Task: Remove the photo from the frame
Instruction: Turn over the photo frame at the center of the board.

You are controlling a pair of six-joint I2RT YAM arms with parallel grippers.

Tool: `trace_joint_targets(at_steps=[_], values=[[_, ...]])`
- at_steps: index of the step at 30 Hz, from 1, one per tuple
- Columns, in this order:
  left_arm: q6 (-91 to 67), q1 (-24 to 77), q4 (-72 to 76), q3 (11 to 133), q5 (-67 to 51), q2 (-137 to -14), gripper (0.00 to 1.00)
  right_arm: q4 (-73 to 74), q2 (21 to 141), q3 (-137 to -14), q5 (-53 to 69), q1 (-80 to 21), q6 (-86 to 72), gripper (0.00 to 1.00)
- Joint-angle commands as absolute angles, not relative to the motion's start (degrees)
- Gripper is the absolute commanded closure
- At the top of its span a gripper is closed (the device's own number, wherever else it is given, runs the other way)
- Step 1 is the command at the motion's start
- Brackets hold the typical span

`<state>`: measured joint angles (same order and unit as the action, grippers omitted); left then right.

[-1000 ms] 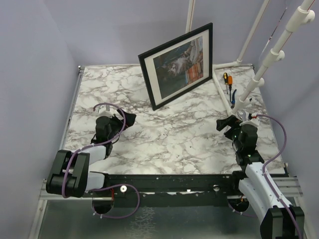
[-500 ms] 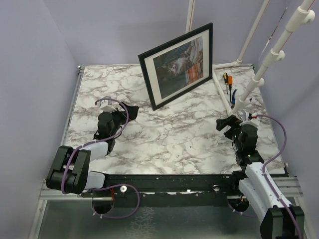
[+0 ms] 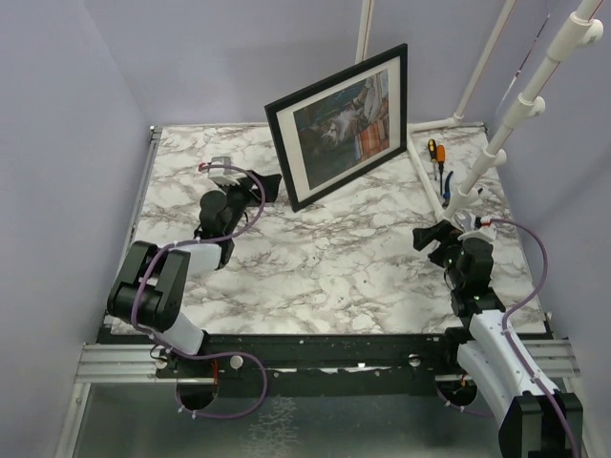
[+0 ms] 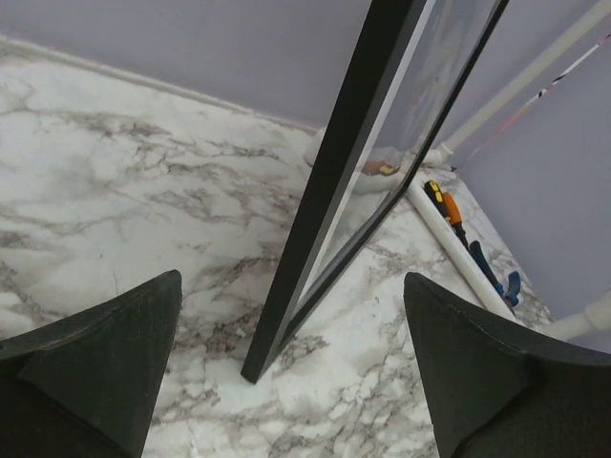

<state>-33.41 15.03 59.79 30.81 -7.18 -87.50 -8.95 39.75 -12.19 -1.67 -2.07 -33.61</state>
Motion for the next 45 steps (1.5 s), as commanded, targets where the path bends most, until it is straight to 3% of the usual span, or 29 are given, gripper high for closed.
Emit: trace_joint_targets(at_steps=[1, 7, 16, 26, 31, 45], values=[[-29.16, 15.21, 60.70, 38.85, -10.13, -92.60, 0.01, -10.44, 39.57, -11.34, 1.12, -2.20, -33.05, 0.01], [-27.75, 15.19, 56.60, 50.52, -12.31, -99.24, 0.01, -9.73, 38.74, -11.37, 0.84, -2.18, -33.15, 0.02], [-26.35, 14.94, 49.46, 63.75, -16.04, -105.87, 0.19, -10.00, 38.09, -10.93, 0.46, -2.19, -33.19, 0.02], [-22.01, 14.77, 44.07, 65.83, -17.80, -102.80, 0.22, -10.70, 39.04, -10.99, 1.05, -2.20, -33.00, 0.03], [-22.60, 14.84, 44.08, 67.10, -21.82, -102.91, 0.38, -10.99, 39.70, -11.18, 1.34, -2.18, -33.05, 0.03], [-20.48, 17.12, 44.12, 65.66, -26.39, -98.62, 0.56, -11.21, 41.51, -11.71, 1.89, -2.19, -32.91, 0.03]])
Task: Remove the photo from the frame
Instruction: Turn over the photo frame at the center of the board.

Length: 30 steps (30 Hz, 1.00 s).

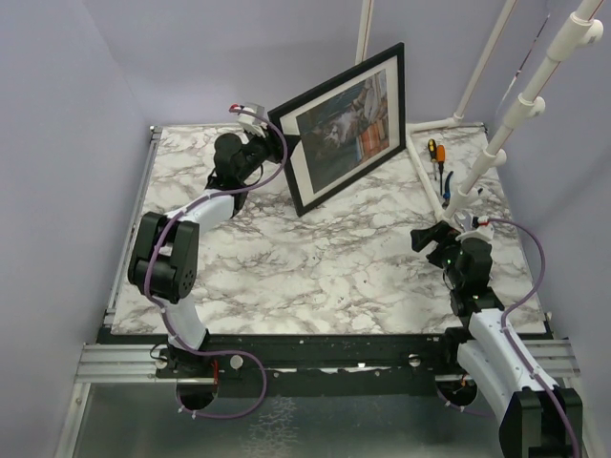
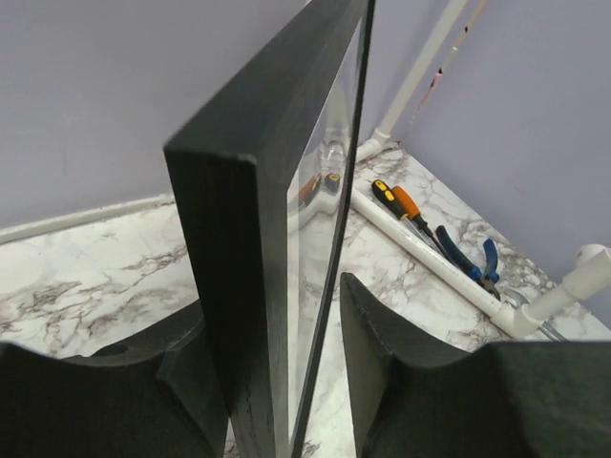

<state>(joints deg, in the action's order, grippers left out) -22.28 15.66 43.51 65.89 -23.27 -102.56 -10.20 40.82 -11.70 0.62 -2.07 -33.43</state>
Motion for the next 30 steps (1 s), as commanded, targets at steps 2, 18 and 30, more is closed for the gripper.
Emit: trace_joint_targets(at_steps=[2, 18, 30], values=[[-20.27, 17.29, 44.12, 65.29, -26.32, -97.87, 0.61, -11.20, 41.72, -11.74, 1.98, -2.20, -32.96, 0.03], [-18.24, 21.47, 43.89, 63.63, -25.53, -92.98, 0.90, -11.05, 41.33, -11.69, 1.93, -2.20, -33.03, 0.04], [-9.34, 27.98, 34.31, 63.26, -19.84, -87.47, 1.00, -10.60, 40.64, -11.76, 0.96, -2.20, -33.69, 0.04]])
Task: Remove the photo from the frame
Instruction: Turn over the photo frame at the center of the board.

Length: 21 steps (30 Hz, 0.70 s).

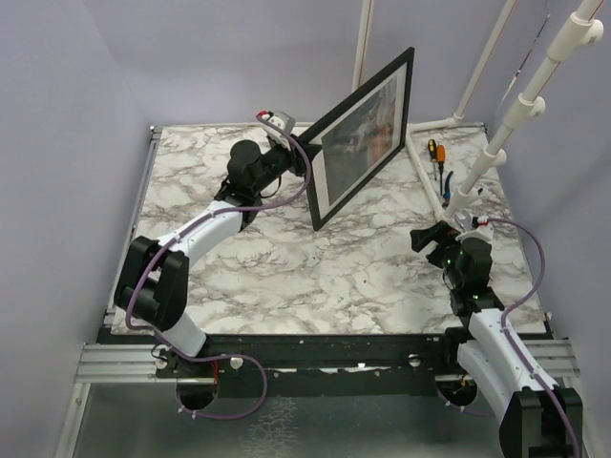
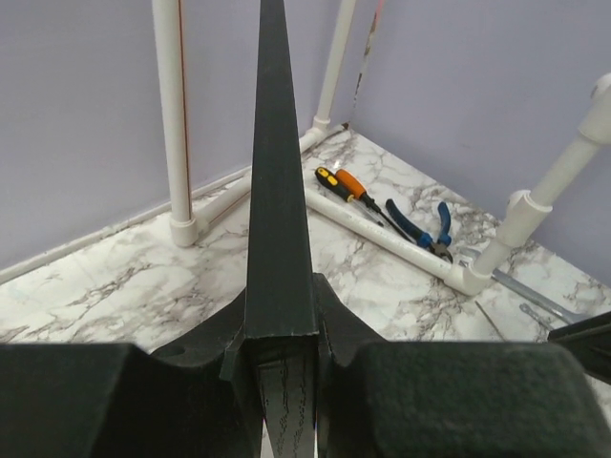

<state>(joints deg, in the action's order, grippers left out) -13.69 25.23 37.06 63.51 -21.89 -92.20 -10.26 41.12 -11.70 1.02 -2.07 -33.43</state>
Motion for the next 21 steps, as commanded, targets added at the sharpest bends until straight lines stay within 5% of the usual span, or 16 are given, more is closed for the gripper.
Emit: trace_joint_targets(at_steps=[1, 21], values=[[-8.04, 28.79, 33.16, 63.13, -18.61, -86.93, 1.00, -10.36, 40.71, -12.16, 0.90, -2.20, -33.94, 0.04], [4.59, 45.55, 24.18, 60.96, -1.31, -81.74, 1.00, 31.52, 58.75, -64.70, -0.36, -2.88, -57.60, 0.05]])
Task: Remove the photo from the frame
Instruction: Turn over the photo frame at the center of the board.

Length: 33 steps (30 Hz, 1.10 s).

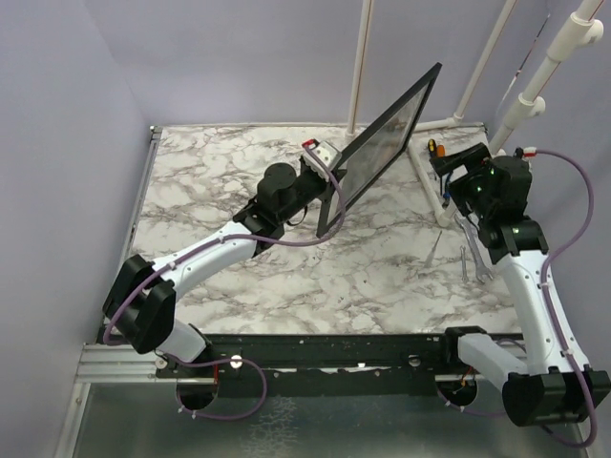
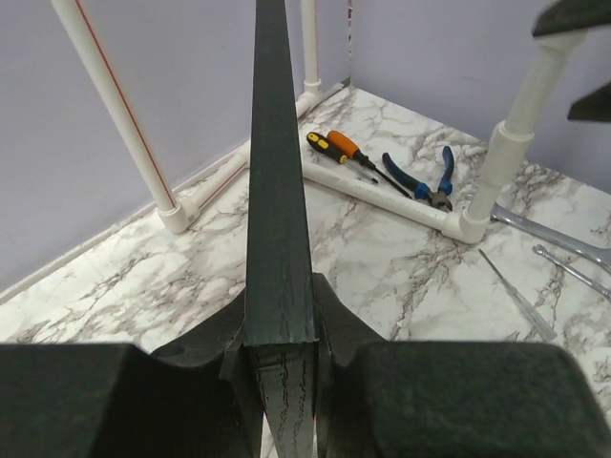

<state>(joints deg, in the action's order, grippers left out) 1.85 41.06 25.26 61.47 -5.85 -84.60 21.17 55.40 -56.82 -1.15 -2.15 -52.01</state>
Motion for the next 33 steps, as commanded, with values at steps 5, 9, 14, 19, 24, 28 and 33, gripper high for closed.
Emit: trace_joint_targets(at_steps=[5, 9, 14, 19, 24, 28, 33], values=[[5.16, 48.99, 23.13, 60.32, -0.40, -79.92, 1.00, 37.05, 64.13, -78.03, -0.37, -5.64, -58.71, 0.06], [6.24, 51.46, 21.91, 59.88, 2.58, -78.69, 1.00, 39.49, 67.69, -83.86, -0.70, -8.51, -60.50, 0.06], [7.14, 54.23, 20.92, 58.92, 4.35, -78.01, 1.00, 43.32, 73.46, -88.47, -5.90, -15.38, -62.88, 0.10], [7.92, 57.22, 19.50, 58.04, 6.66, -77.75, 1.00, 46.91, 78.85, -92.71, -5.53, -18.06, -62.93, 0.18], [8.22, 59.79, 18.54, 56.93, 8.11, -76.61, 1.00, 47.85, 77.60, -90.96, -8.79, -18.81, -63.30, 0.18], [9.39, 62.15, 16.11, 57.04, 9.82, -75.73, 1.00, 48.36, 76.28, -90.25, -10.09, -18.83, -61.24, 0.28], [9.72, 63.97, 11.74, 57.49, 10.50, -74.90, 1.00, 50.48, 74.76, -90.27, -10.84, -18.83, -59.04, 0.35]])
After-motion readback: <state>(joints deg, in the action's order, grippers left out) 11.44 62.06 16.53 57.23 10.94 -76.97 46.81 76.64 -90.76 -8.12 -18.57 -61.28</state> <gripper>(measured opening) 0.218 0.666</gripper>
